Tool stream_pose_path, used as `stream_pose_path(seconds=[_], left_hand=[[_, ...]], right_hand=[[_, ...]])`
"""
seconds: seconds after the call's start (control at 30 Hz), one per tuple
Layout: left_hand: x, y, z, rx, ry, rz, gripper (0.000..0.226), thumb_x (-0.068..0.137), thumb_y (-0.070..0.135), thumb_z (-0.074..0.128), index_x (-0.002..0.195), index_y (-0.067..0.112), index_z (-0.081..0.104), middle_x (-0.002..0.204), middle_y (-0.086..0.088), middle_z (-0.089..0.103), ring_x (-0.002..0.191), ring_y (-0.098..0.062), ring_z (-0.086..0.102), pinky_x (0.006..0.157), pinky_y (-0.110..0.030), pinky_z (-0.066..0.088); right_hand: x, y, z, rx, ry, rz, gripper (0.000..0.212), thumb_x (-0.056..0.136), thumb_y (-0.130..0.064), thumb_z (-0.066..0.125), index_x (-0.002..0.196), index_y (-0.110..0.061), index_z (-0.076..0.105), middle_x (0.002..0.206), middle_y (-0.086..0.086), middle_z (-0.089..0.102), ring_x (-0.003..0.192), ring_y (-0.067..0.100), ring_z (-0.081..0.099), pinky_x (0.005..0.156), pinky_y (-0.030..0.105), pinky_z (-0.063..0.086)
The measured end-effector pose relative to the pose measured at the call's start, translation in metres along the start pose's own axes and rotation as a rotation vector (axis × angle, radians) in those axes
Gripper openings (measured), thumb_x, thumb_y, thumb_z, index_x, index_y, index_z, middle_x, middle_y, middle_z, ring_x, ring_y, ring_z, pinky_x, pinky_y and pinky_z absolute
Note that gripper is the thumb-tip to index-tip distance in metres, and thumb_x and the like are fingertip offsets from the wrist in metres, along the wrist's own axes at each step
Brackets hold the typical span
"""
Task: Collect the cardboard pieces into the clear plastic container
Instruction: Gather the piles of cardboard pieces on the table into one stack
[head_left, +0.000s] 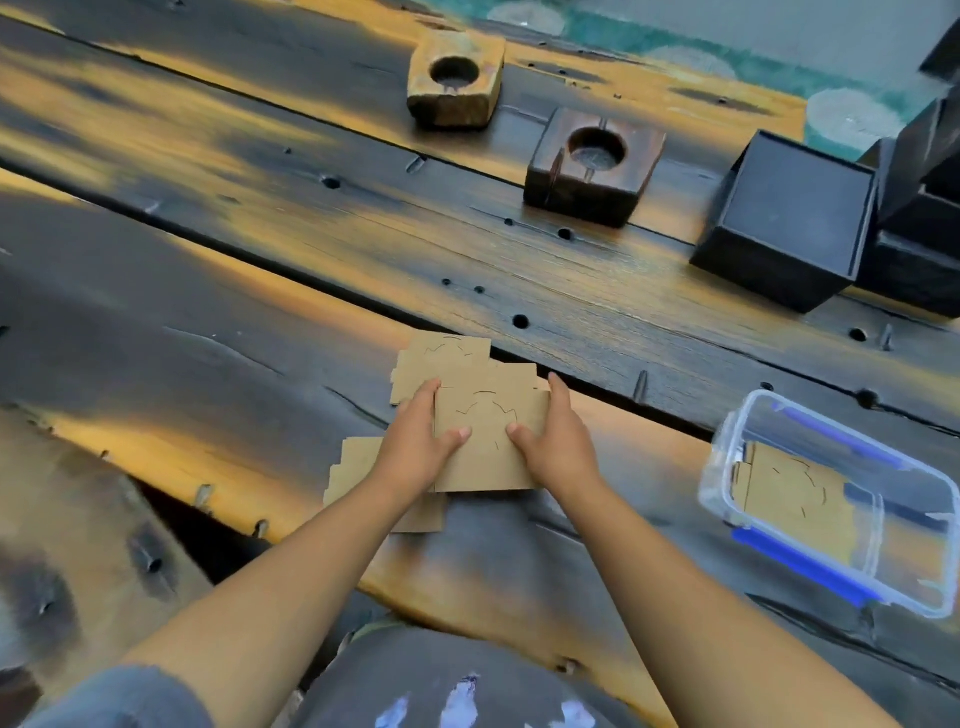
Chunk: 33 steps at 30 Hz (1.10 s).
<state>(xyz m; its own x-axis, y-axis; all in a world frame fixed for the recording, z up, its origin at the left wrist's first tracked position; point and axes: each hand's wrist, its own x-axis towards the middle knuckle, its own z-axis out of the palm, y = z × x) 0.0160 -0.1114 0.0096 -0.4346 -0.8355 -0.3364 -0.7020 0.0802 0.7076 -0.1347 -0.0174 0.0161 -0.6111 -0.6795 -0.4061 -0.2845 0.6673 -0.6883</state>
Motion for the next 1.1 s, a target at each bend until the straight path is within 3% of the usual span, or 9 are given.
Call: stream_pose_path(seconds=[0.1,0.2,0.33,0.7,0.83,1.1], left_hand=[[0.026,-0.019,-0.025,0.014,-0.018,-0.018,0.073,0.081,0.034,0.074,0.143,0.020,0.038,0.137,-0.007,0.050,0.123,-0.023,0.050,0.099,-0.029,0.038],[0.051,-0.031,-0.042,0.037,-0.044,-0.004,0.071,0.080,0.036,0.074,0.141,0.019,0.040,0.133,-0.007,0.050,0.120,-0.023,0.051,0.095,-0.029,0.038],[0.077,-0.041,-0.054,0.064,-0.088,0.032,0.065,0.080,0.035,0.074,0.134,0.019,0.043,0.128,-0.007,0.050,0.116,-0.024,0.052,0.086,-0.027,0.037],[0.126,-0.039,-0.049,0.050,-0.124,0.038,0.063,0.081,0.033,0.073,0.134,0.026,0.041,0.127,-0.004,0.049,0.112,-0.020,0.053,0.086,-0.026,0.038],[0.133,-0.043,-0.043,0.107,-0.124,-0.018,0.064,0.082,0.035,0.072,0.137,0.025,0.039,0.124,-0.007,0.047,0.114,-0.026,0.052,0.093,-0.033,0.043],[0.135,-0.045,-0.040,0.149,-0.124,-0.040,0.068,0.083,0.042,0.069,0.139,0.031,0.033,0.124,-0.007,0.050,0.118,-0.028,0.050,0.095,-0.043,0.047]], right_hand=[[0.011,-0.026,0.025,-0.009,0.013,0.024,0.071,0.084,-0.030,0.067,0.144,-0.023,0.028,0.130,0.009,0.057,0.113,0.028,0.056,0.086,0.035,0.043],[0.025,-0.043,0.042,-0.023,0.024,0.061,0.048,0.083,-0.033,0.068,0.120,-0.022,0.039,0.117,0.007,0.061,0.091,0.022,0.053,0.073,0.033,0.039],[0.039,-0.054,0.056,-0.066,0.046,0.093,0.044,0.083,-0.035,0.069,0.103,-0.025,0.031,0.111,0.004,0.059,0.085,0.019,0.048,0.069,0.032,0.036],[0.084,-0.061,0.063,-0.139,0.089,0.139,0.046,0.082,-0.037,0.071,0.109,-0.016,0.040,0.110,0.007,0.063,0.098,0.028,0.061,0.070,0.035,0.043],[0.094,-0.061,0.071,-0.178,0.086,0.139,0.048,0.081,-0.037,0.072,0.109,-0.015,0.041,0.109,0.009,0.063,0.102,0.030,0.060,0.078,0.040,0.050],[0.101,-0.052,0.076,-0.159,0.094,0.161,0.059,0.079,-0.040,0.073,0.124,-0.018,0.041,0.121,0.011,0.046,0.111,0.033,0.051,0.091,0.044,0.047]])
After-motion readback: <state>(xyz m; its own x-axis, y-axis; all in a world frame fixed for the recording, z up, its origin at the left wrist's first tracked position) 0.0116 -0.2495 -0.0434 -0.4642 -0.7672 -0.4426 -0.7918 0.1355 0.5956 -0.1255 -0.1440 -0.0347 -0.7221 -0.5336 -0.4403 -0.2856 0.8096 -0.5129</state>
